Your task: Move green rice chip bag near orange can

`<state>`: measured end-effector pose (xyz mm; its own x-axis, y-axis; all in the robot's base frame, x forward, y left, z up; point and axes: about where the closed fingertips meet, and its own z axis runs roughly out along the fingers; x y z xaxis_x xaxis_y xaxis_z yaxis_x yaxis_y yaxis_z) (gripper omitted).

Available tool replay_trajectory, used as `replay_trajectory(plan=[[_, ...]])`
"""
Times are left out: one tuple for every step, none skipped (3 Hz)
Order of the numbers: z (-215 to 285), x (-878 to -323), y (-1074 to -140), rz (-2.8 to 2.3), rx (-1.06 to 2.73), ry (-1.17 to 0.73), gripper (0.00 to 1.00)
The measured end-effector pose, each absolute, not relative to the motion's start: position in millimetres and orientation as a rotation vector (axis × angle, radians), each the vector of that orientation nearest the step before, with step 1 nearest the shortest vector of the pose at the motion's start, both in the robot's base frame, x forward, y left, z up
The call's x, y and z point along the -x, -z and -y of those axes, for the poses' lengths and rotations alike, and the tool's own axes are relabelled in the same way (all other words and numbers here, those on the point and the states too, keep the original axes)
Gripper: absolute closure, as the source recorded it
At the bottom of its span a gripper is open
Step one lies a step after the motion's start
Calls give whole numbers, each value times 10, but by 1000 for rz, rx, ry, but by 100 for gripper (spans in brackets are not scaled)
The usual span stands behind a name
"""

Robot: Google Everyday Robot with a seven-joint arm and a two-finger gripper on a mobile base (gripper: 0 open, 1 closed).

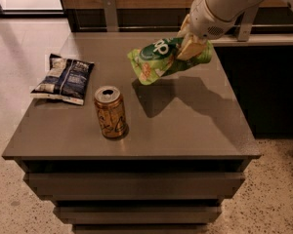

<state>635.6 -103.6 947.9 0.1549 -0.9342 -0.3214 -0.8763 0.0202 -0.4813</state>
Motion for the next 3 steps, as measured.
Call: replay_trajectory(plan=[[994, -6183, -9460, -1712, 1890, 126, 100], [978, -6020, -9382, -1718, 1919, 125, 100], [977, -5870, -9317, -1730, 1935, 120, 100]])
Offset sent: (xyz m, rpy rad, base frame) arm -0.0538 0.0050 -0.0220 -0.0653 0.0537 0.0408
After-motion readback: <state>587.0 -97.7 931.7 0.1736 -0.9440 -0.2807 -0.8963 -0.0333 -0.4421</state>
